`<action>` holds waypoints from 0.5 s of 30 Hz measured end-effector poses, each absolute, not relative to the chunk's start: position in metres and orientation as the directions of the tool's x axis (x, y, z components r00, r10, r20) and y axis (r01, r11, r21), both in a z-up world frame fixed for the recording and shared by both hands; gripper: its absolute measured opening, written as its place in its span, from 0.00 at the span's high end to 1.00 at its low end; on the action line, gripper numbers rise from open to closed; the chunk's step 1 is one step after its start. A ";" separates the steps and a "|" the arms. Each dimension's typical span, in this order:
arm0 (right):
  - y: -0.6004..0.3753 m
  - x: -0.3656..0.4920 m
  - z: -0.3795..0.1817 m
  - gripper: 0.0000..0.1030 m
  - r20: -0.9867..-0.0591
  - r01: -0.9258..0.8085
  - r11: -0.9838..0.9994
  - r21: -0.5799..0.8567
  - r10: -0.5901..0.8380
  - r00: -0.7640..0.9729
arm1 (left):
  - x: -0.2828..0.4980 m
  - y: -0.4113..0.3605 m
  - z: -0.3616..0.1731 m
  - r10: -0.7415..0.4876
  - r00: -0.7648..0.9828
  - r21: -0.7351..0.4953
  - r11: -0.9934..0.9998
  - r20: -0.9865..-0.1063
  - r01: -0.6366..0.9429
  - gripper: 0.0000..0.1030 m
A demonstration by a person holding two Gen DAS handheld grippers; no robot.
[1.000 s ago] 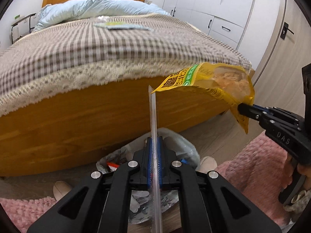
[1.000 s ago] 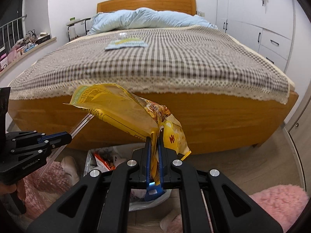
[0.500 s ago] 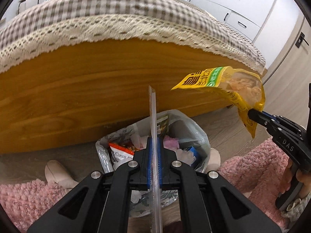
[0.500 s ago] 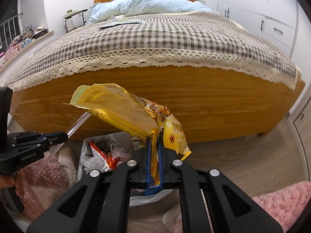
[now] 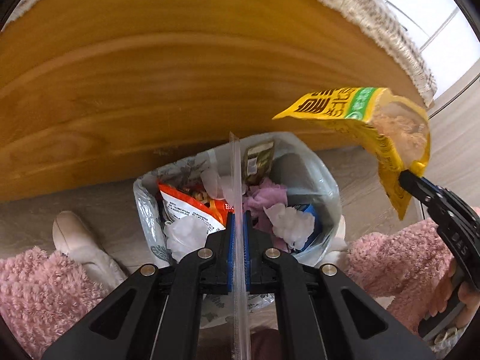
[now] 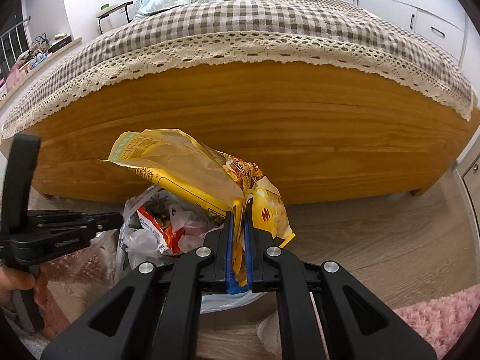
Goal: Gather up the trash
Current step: 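Open the left gripper to drop the straw into the bag while the right holds the packet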
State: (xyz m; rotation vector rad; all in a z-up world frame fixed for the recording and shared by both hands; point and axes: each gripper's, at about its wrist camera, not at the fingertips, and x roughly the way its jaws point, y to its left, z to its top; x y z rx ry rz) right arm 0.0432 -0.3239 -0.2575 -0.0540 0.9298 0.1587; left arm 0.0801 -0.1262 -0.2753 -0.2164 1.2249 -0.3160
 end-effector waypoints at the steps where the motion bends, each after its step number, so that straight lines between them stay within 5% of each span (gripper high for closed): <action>1: -0.324 0.043 -0.258 0.93 -0.803 -0.161 0.987 0.020 0.112 0.585 | 0.082 -0.127 -0.278 -0.348 0.299 -0.326 0.938 -0.889 0.120 0.98; 9: -0.324 0.045 -0.261 0.93 -0.815 -0.161 0.987 0.014 0.104 0.570 | 0.087 -0.132 -0.289 -0.363 0.249 -0.345 0.931 -0.898 0.117 0.95; 15: -0.323 0.046 -0.263 0.93 -0.820 -0.161 0.987 0.004 0.096 0.564 | 0.086 -0.122 -0.284 -0.353 0.270 -0.343 0.936 -0.896 0.083 0.56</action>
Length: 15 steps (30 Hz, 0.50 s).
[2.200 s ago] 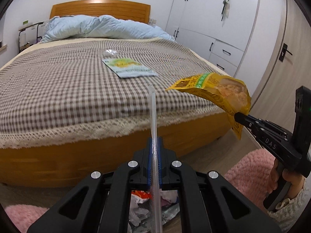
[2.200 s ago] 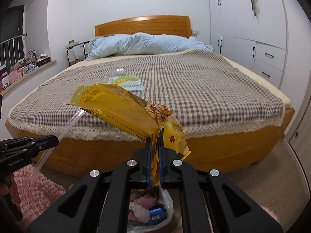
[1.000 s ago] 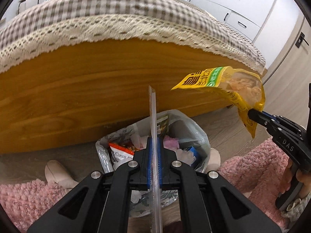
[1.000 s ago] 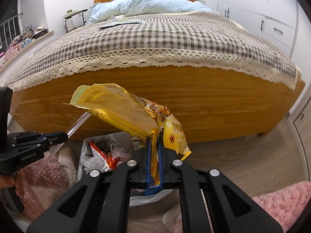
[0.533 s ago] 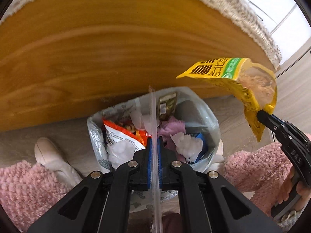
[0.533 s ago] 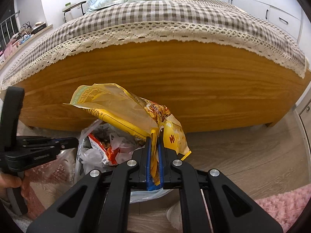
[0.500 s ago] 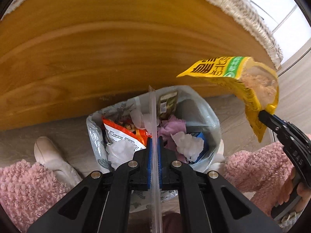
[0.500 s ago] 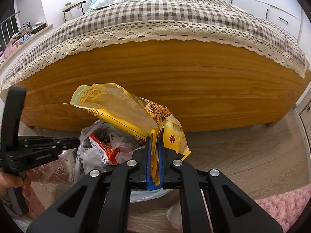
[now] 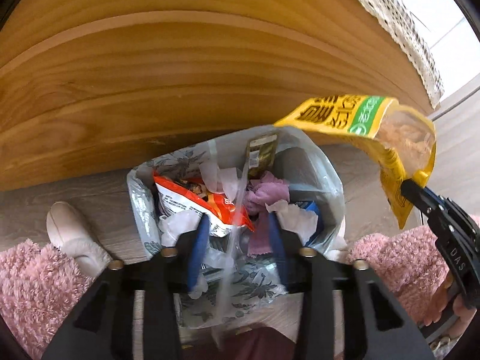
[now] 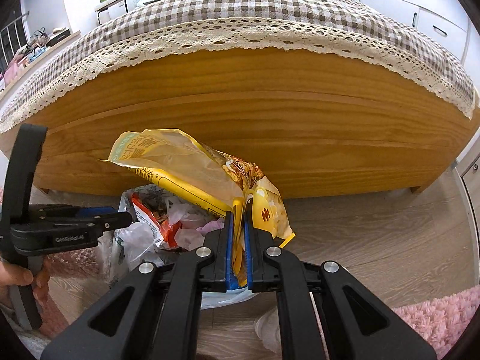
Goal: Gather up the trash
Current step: 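Open the left gripper to drop the straw into the bag while the right holds the packet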
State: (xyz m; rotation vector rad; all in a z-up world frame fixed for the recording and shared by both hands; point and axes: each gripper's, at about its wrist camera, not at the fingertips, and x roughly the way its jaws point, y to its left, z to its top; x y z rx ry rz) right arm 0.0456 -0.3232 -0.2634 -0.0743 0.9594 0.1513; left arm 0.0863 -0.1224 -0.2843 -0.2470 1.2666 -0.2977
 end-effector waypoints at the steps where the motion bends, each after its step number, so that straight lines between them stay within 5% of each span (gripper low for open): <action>1: -0.321 0.046 -0.265 0.93 -0.821 -0.162 0.987 0.001 0.094 0.564 | 0.086 -0.121 -0.284 -0.346 0.273 -0.337 0.938 -0.898 0.080 0.54; 4: -0.315 0.048 -0.272 0.93 -0.825 -0.165 0.986 -0.006 0.088 0.558 | 0.087 -0.116 -0.282 -0.330 0.276 -0.329 0.943 -0.903 0.054 0.47; 10: -0.313 0.050 -0.281 0.93 -0.838 -0.175 0.984 -0.018 0.081 0.540 | 0.085 -0.104 -0.279 -0.238 0.283 -0.247 0.969 -0.929 0.001 0.07; 15: -0.303 0.057 -0.291 0.93 -0.852 -0.192 0.981 -0.022 0.082 0.517 | 0.084 -0.102 -0.276 -0.208 0.294 -0.212 0.977 -0.933 0.017 0.07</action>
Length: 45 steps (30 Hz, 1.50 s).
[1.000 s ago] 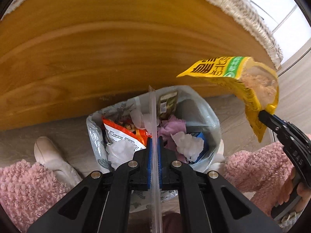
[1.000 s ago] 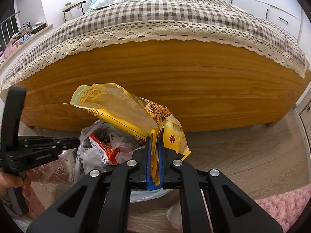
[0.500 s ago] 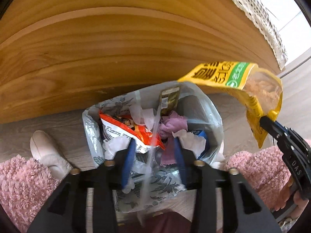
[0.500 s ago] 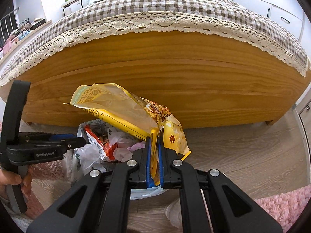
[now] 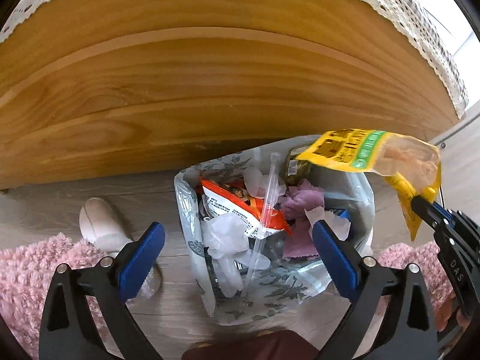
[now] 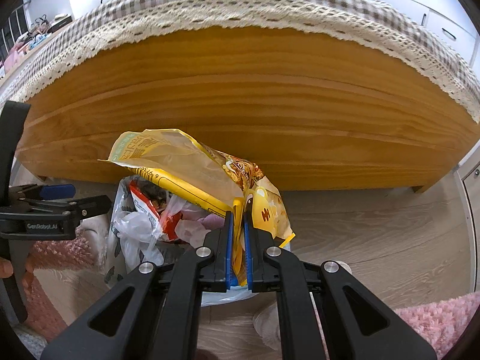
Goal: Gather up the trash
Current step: 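Open the left gripper to drop the straw into the bag while the right holds the packet, then lower the yellow packet into the bag and open the right gripper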
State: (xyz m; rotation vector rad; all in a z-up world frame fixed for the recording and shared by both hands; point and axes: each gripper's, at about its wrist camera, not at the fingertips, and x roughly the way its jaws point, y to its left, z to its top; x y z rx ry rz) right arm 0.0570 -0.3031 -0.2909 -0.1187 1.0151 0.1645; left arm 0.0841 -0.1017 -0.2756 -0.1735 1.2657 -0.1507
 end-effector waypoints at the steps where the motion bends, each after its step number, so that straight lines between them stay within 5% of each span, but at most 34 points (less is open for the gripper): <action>1: -0.301 0.058 -0.293 0.93 -0.855 -0.196 0.980 -0.025 0.081 0.512 | 0.084 -0.102 -0.275 -0.203 0.293 -0.204 0.979 -0.934 0.025 0.07; 45: -0.256 0.126 -0.427 0.94 -0.972 -0.247 0.967 -0.057 0.002 0.234 | 0.091 -0.092 -0.300 -0.180 0.212 -0.190 0.981 -0.961 -0.030 0.07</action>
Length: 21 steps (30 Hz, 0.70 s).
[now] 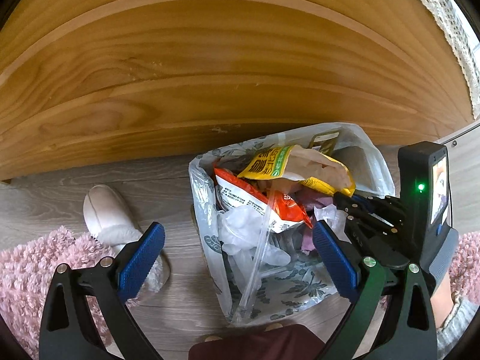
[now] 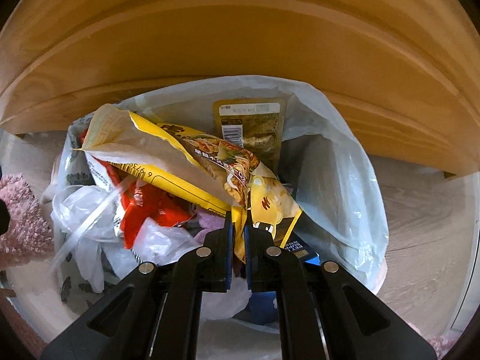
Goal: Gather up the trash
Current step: 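Lower the yellow packet into the bag and open the right gripper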
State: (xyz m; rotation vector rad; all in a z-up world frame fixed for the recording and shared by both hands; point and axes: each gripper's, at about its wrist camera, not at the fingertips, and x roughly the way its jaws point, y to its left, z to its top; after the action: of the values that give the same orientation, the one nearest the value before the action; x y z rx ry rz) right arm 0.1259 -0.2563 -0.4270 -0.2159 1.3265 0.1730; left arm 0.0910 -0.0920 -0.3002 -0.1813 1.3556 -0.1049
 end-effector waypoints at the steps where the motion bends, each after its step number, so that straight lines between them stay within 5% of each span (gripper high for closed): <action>1: -0.256 0.127 -0.429 0.94 -0.972 -0.249 0.967 -0.060 0.000 0.233 | 0.091 -0.092 -0.301 -0.179 0.211 -0.189 0.981 -0.961 -0.032 0.07; 8: -0.256 0.133 -0.430 0.93 -0.974 -0.261 0.963 -0.069 -0.009 0.225 | 0.093 -0.090 -0.304 -0.166 0.203 -0.177 0.984 -0.965 -0.034 0.07; 18: -0.260 0.124 -0.399 0.53 -0.973 -0.244 0.967 -0.065 -0.007 0.232 | 0.095 -0.086 -0.300 -0.173 0.220 -0.185 0.982 -0.960 -0.035 0.07; 21: -0.265 0.123 -0.383 0.49 -0.970 -0.222 0.975 -0.022 0.033 0.240 | 0.096 -0.087 -0.297 -0.175 0.227 -0.187 0.982 -0.958 -0.032 0.07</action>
State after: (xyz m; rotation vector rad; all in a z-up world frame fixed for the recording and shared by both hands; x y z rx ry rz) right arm 0.1233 -0.2655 -0.3834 -0.1671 1.3184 0.1752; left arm 0.0964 -0.0870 -0.2969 -0.1806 1.3399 -0.0991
